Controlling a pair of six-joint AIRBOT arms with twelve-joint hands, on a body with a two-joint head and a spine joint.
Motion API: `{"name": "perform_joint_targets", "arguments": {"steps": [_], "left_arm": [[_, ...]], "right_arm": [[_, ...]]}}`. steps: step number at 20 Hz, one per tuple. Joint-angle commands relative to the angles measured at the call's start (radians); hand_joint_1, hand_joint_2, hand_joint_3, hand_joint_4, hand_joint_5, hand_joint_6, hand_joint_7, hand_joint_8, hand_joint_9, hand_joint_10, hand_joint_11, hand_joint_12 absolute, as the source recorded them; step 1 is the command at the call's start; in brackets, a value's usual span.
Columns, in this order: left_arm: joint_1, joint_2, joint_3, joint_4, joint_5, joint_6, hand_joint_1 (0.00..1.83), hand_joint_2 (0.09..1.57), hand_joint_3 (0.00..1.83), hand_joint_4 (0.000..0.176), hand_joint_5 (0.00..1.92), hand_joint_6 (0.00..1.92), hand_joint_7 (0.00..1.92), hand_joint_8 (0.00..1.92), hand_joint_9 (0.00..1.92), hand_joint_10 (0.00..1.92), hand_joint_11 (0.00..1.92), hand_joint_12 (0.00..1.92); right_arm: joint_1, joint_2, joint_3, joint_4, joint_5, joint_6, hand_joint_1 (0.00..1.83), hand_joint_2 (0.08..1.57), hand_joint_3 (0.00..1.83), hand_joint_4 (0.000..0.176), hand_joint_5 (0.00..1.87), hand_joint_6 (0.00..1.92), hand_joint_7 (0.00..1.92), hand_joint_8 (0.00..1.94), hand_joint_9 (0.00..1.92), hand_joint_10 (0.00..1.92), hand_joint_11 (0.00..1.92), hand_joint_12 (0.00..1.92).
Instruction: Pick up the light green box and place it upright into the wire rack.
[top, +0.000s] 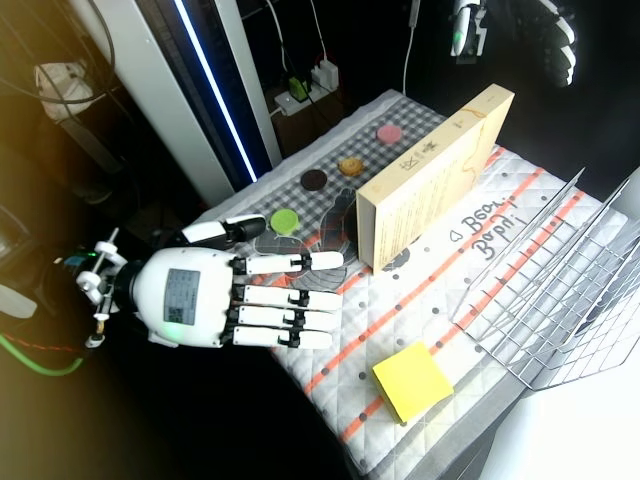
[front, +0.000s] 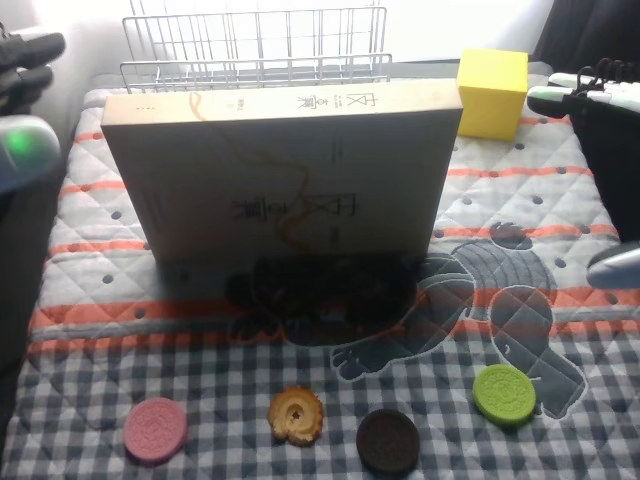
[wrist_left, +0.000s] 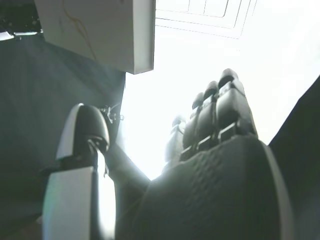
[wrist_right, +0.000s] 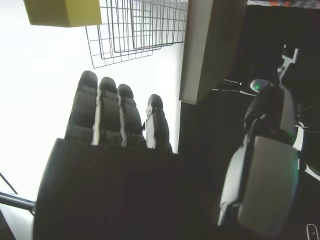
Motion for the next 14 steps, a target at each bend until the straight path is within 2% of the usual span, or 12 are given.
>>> {"name": "perform_joint_targets", "arguments": {"steps": [1, 2, 5, 6, 7, 8, 10, 11, 12, 14], "left_arm": [[-0.012, -0.001, 0.005, -0.018, -0.117, -0.012, 0.30, 0.89, 0.00, 0.176, 0.14, 0.00, 0.03, 0.00, 0.05, 0.00, 0.00, 0.15], [-0.012, -0.001, 0.006, -0.018, -0.115, -0.012, 0.32, 0.84, 0.00, 0.176, 0.08, 0.00, 0.01, 0.00, 0.01, 0.00, 0.00, 0.03], [-0.012, -0.002, 0.006, -0.018, -0.111, -0.012, 0.42, 0.78, 0.00, 0.176, 0.00, 0.00, 0.00, 0.00, 0.00, 0.00, 0.00, 0.00], [-0.012, -0.002, 0.007, -0.018, -0.110, -0.012, 0.46, 0.77, 0.00, 0.176, 0.00, 0.00, 0.00, 0.00, 0.00, 0.00, 0.00, 0.00], [-0.012, -0.002, 0.007, -0.018, -0.109, -0.012, 0.51, 0.77, 0.00, 0.176, 0.00, 0.00, 0.00, 0.00, 0.00, 0.00, 0.00, 0.00], [-0.012, -0.002, 0.007, -0.018, -0.108, -0.012, 0.54, 0.77, 0.00, 0.176, 0.00, 0.00, 0.00, 0.00, 0.00, 0.00, 0.00, 0.00], [-0.012, -0.003, 0.007, -0.019, -0.107, -0.012, 0.60, 0.75, 0.00, 0.176, 0.00, 0.00, 0.00, 0.00, 0.00, 0.00, 0.00, 0.00], [-0.012, -0.004, 0.007, -0.020, -0.105, -0.012, 0.59, 0.74, 0.00, 0.176, 0.00, 0.00, 0.00, 0.00, 0.00, 0.00, 0.00, 0.00], [-0.012, -0.004, 0.007, -0.021, -0.102, -0.012, 0.60, 0.74, 0.00, 0.176, 0.00, 0.00, 0.00, 0.00, 0.00, 0.00, 0.00, 0.00], [-0.012, -0.006, 0.008, -0.021, -0.097, -0.012, 0.60, 0.73, 0.00, 0.176, 0.00, 0.00, 0.00, 0.00, 0.00, 0.00, 0.00, 0.00]], "right_arm": [[0.012, 0.002, 0.008, 0.038, 0.110, 0.006, 0.72, 0.84, 0.01, 0.125, 0.08, 0.00, 0.00, 0.00, 0.00, 0.00, 0.01, 0.02], [0.015, 0.002, 0.008, 0.037, 0.109, 0.007, 0.70, 0.84, 0.00, 0.125, 0.08, 0.00, 0.01, 0.00, 0.00, 0.00, 0.04, 0.03], [0.041, 0.002, 0.008, 0.018, 0.109, 0.010, 0.75, 0.84, 0.00, 0.113, 0.09, 0.01, 0.04, 0.01, 0.03, 0.01, 0.09, 0.05], [0.068, 0.002, 0.009, 0.000, 0.109, 0.010, 0.76, 0.83, 0.00, 0.129, 0.09, 0.01, 0.04, 0.01, 0.02, 0.01, 0.06, 0.04], [0.087, 0.002, 0.010, -0.010, 0.109, 0.010, 0.77, 0.86, 0.01, 0.133, 0.11, 0.01, 0.06, 0.01, 0.01, 0.00, 0.04, 0.03], [0.105, 0.002, 0.012, -0.018, 0.109, 0.010, 0.79, 0.87, 0.01, 0.098, 0.11, 0.01, 0.08, 0.02, 0.02, 0.00, 0.03, 0.02], [0.142, -0.001, 0.018, -0.035, 0.096, 0.010, 0.75, 0.89, 0.02, 0.072, 0.05, 0.00, 0.06, 0.00, 0.02, 0.00, 0.05, 0.03], [0.173, -0.009, 0.023, -0.052, 0.080, 0.010, 0.77, 0.90, 0.02, 0.083, 0.03, 0.00, 0.01, 0.00, 0.00, 0.00, 0.01, 0.01], [0.205, -0.020, 0.029, -0.069, 0.062, 0.010, 0.82, 0.89, 0.01, 0.125, 0.01, 0.00, 0.00, 0.00, 0.00, 0.00, 0.00, 0.00], [0.237, -0.041, 0.041, -0.079, 0.046, 0.010, 0.76, 0.86, 0.00, 0.170, 0.00, 0.00, 0.00, 0.00, 0.00, 0.00, 0.00, 0.00]]}}
